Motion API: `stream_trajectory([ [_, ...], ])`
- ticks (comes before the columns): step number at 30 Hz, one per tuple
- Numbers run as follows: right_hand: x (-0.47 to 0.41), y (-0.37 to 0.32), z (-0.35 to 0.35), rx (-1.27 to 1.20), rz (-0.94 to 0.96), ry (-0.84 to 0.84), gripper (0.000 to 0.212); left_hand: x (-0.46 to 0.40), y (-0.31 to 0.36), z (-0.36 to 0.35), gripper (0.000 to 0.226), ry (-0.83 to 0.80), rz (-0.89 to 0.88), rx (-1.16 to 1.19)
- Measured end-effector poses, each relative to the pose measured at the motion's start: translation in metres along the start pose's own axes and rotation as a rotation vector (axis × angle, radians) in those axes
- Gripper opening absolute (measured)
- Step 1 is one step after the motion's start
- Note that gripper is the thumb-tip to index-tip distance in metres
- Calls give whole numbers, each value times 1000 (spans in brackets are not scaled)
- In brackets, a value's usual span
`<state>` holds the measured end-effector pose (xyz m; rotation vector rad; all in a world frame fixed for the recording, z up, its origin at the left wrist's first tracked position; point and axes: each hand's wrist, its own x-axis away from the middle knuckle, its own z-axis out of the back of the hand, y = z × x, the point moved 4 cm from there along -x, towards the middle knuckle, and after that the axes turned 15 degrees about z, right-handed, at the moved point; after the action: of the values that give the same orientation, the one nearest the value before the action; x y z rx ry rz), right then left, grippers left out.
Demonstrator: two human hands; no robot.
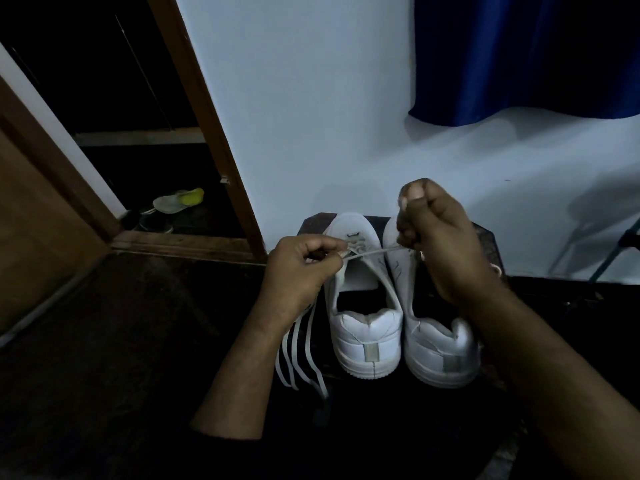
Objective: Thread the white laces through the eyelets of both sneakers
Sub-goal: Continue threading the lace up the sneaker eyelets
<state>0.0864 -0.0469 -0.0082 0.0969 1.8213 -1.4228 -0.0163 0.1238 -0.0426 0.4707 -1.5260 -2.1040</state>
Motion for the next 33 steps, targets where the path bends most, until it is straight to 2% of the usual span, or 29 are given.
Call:
stream_trajectory([
  [2, 2, 3, -4, 475, 116, -208, 29, 0, 2, -2, 24, -7, -38, -52],
  [4, 6, 10, -13, 761, 123, -432, 34, 0, 2, -2, 22, -45, -6, 16],
  [7, 5, 8, -19, 840, 133, -510, 27, 1, -1, 1, 20, -80, 137, 189],
  [11, 5, 5, -20, 958, 194, -531, 19, 1, -2, 0, 21, -63, 134, 175],
  [13, 7, 8, -21, 778, 152, -489, 22, 1, -1, 0, 22, -53, 118, 167],
  [17, 2, -2, -12, -60, -28, -117, 24, 0, -1, 1, 23, -51, 111, 138],
  [19, 0, -3, -8, -201, -74, 20, 26, 1, -1, 0, 25, -51, 107, 112],
  [20, 0, -2, -4, -124, -65, 52, 26, 1, 0, -1, 27, -50, 102, 95],
  [21, 0, -2, 0, 61, -23, 44, 25, 1, 1, -3, 27, -52, 99, 81],
  [23, 1, 0, 0, 529, 105, -138, 26, 1, 3, -7, 27, -57, 100, 62],
  [25, 5, 6, -7, 853, 147, -357, 33, 3, 7, -12, 25, -36, 66, 21],
  [27, 8, 10, -13, 1001, 118, -490, 43, 3, 9, -17, 25, 9, -29, -111],
  [30, 10, 5, -15, 1060, 177, -571, 55, 2, 8, -19, 11, 68, -189, -315],
  [31, 10, 3, -15, 1069, 201, -588, 57, 1, 8, -18, 6, 66, -221, -334],
  [33, 12, 3, -16, 1109, 228, -618, 55, -1, 7, -16, 11, 31, -213, -298],
])
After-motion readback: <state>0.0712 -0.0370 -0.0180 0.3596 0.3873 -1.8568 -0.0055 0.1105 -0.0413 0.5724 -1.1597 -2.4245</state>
